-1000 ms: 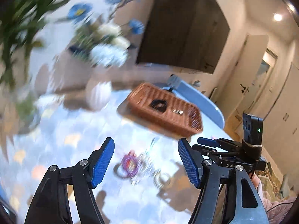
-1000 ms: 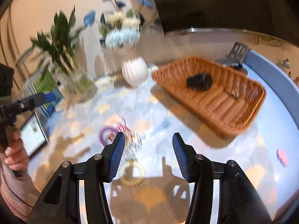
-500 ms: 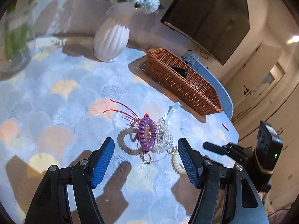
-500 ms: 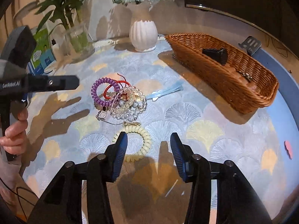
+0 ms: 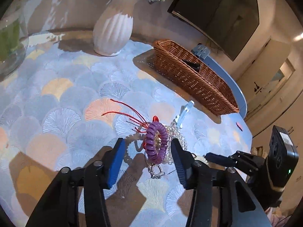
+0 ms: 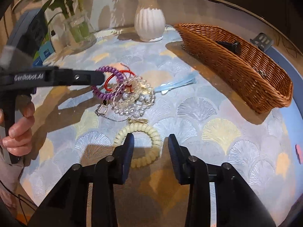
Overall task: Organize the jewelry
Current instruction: 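Grasp the purple coil bracelet with the left tool while the right grasps the cream coil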
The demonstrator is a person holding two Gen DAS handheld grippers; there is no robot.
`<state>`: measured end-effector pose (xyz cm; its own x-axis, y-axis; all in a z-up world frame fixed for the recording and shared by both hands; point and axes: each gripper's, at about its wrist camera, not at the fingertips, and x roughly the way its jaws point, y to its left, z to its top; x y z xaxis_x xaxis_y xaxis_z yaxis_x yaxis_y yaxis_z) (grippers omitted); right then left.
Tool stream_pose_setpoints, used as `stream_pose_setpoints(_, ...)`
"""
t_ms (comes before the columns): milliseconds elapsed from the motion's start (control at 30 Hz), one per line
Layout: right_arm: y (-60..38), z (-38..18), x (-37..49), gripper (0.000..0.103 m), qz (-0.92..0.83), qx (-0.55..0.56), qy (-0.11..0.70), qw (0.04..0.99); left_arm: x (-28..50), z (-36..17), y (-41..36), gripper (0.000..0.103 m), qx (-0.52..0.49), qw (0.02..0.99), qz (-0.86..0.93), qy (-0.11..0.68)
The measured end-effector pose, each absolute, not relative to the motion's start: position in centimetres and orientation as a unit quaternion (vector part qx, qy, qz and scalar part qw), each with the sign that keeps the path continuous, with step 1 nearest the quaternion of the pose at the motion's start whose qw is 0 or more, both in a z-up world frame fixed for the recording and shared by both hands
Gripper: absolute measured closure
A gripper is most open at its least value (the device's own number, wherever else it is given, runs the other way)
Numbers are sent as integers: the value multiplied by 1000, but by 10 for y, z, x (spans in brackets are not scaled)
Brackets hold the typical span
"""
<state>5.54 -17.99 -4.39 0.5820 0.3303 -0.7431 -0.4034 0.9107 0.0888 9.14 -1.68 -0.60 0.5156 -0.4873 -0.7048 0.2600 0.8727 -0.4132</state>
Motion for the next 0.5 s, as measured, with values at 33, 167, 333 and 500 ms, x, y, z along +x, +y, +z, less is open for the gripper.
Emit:
stream_pose_setpoints(33,-177,-44,55,69,199,-56,405,891,92,-7,-17,62,-129,861,-218,442)
stream_pose_setpoints(167,-170,-45,51,81,197,-80,400,891,91,-12,-21,90,-121,861,-222,442)
stream_pose_setpoints(333,-173,-45,46,88,201,-84,399,891,86,-7,-15,93,-131,868,-227,423)
stream_pose_setpoints(500,-187,-46,38,88,187,-74,404,892,79,2,-1,93,-168,868,-248,396)
